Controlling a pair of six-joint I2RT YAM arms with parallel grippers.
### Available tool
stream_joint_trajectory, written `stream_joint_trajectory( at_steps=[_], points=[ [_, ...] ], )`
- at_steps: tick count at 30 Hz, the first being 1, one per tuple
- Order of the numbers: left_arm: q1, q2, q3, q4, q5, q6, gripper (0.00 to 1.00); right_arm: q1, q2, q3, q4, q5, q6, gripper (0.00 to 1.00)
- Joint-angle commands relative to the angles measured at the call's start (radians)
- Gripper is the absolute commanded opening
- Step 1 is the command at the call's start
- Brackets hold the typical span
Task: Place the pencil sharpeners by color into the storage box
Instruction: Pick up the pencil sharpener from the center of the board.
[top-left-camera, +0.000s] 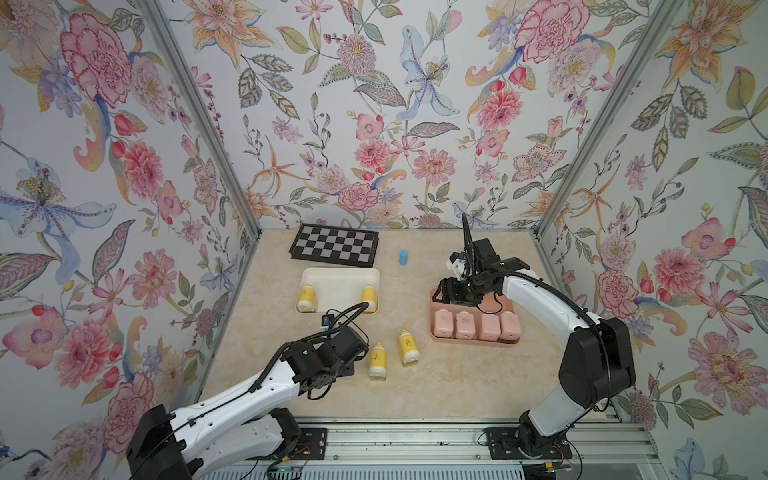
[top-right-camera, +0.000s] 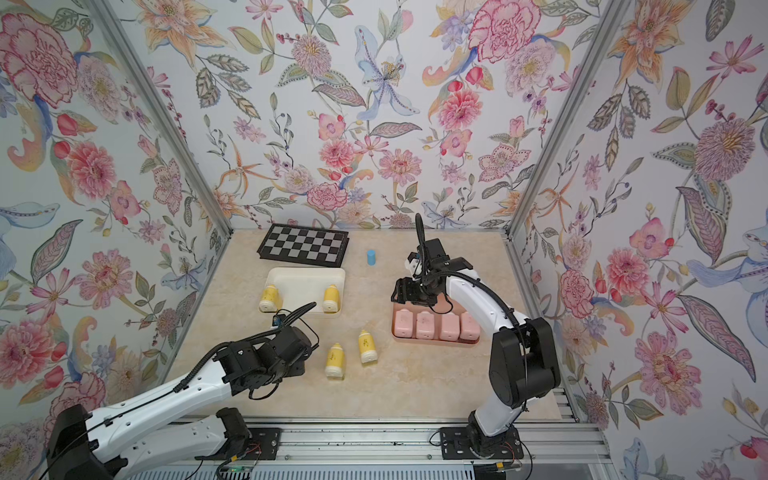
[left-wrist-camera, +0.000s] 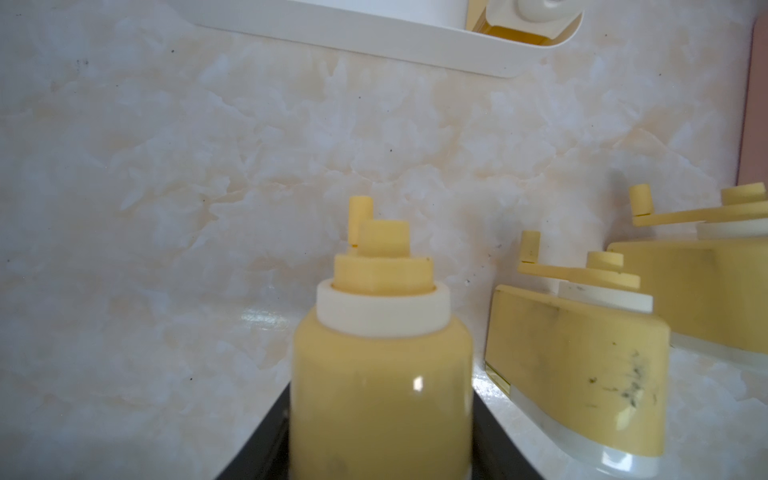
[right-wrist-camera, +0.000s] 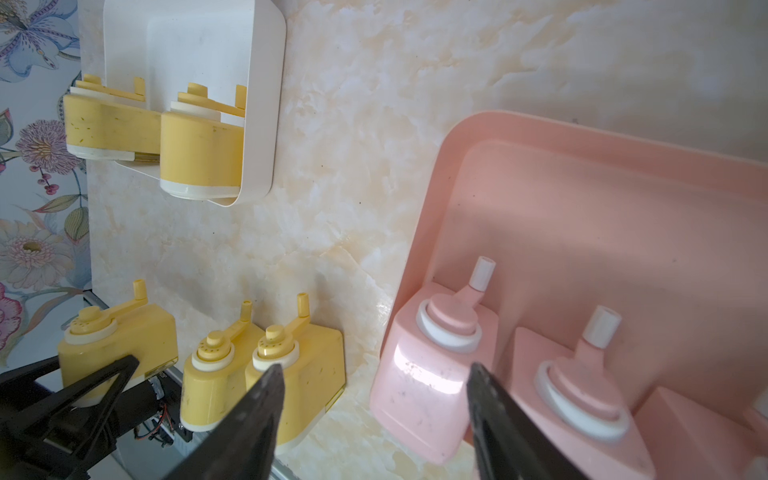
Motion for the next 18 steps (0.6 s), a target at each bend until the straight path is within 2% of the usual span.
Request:
stream_joint_trajectory(
  at_steps=[1, 18],
  points=[
    [0.045, -0.026, 0.050, -0.043, -0.044, 0.051, 0.41, 0.008, -0.026, 0.012, -0.020, -0.013, -0.025, 0.71],
    [0.308, 0.087, 0.231, -0.008, 0.038, 0.350, 0.41, 0.009, -0.019, 0.020, -0.033, 0.003, -0.049, 0.71]
  ],
)
